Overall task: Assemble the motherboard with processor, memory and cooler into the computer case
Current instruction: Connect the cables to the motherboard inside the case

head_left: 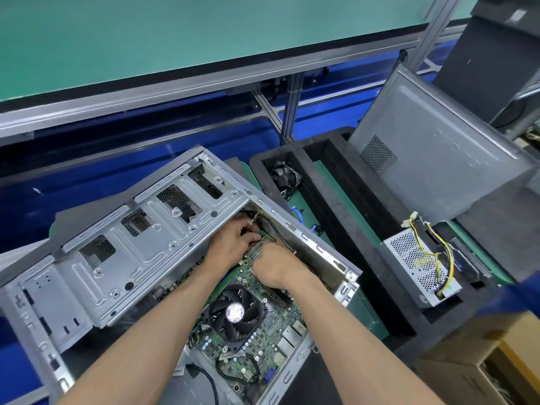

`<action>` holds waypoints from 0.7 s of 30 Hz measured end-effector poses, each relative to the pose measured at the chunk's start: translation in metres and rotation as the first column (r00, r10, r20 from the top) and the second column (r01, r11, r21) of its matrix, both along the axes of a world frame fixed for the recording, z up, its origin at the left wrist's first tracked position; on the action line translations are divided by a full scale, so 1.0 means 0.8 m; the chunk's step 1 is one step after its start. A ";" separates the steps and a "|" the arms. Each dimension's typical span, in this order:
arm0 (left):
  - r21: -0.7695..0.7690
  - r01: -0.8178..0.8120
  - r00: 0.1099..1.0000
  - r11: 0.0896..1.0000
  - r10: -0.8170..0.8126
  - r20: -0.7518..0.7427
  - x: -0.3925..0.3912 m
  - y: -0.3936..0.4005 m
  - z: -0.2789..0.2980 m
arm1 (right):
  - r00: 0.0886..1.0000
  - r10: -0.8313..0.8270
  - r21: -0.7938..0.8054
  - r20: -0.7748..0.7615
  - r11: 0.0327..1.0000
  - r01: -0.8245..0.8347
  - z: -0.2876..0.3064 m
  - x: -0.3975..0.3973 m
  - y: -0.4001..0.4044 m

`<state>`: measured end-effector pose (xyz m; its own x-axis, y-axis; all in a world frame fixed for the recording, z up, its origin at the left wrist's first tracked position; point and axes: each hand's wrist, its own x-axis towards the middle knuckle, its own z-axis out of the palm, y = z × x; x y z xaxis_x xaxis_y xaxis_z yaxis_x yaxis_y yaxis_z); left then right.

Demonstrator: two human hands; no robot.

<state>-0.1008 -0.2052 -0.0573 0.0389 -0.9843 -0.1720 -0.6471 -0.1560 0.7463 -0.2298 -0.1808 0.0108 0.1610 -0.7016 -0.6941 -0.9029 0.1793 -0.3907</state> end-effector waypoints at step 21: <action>0.012 0.013 0.993 1.000 -0.012 -0.114 0.002 -0.001 0.001 | 1.000 -0.010 -0.042 0.028 0.999 0.011 0.006 0.001 0.001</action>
